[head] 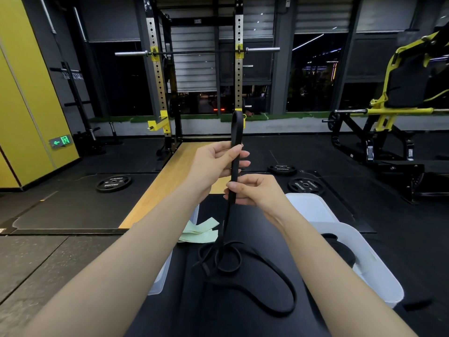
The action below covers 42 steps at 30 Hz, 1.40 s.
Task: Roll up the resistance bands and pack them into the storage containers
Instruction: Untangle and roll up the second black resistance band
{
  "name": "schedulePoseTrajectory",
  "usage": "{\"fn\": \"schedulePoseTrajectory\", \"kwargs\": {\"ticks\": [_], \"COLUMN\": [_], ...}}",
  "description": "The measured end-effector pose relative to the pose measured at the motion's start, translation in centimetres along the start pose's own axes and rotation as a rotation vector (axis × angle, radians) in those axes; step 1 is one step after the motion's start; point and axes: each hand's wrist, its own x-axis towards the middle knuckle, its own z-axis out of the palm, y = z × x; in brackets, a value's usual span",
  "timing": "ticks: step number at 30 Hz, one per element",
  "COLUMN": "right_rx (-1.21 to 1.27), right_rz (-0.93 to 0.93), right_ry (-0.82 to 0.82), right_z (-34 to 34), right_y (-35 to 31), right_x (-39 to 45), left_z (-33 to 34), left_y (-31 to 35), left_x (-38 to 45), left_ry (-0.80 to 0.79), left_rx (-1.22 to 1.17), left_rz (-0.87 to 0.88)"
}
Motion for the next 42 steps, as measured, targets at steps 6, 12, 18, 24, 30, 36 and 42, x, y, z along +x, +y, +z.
{"fn": "schedulePoseTrajectory", "kwargs": {"ticks": [6,12,18,24,30,36,42], "right_rx": [-0.019,-0.042,0.057,0.042,0.058,-0.004,0.098], "right_rz": [-0.039,-0.049,-0.030,-0.043,-0.102,-0.154,-0.052], "right_ry": [0.115,0.188,0.222,0.211,0.258,0.262,0.184], "right_z": [-0.2,-0.5,-0.8,-1.3,-1.8,-1.9,-2.8], "right_y": [0.5,0.7,0.3,0.0,-1.8,-2.1,-1.6], "right_x": [0.3,0.8,1.1,1.1,1.1,1.2,1.7], "left_z": [-0.9,-1.2,-1.2,-0.7,1.0,1.7,1.8], "left_y": [-2.6,-5.9,-6.8,-6.9,-5.9,-5.9,-5.9], "left_x": [-0.9,-3.1,-4.2,-4.5,-3.9,-3.6,-3.3], "left_ry": [-0.017,0.026,-0.161,-0.234,-0.147,-0.059,-0.143], "left_rx": [0.059,0.034,0.116,-0.005,0.003,0.137,-0.119], "left_rz": [-0.111,-0.209,-0.212,-0.231,-0.169,-0.108,-0.181]}}
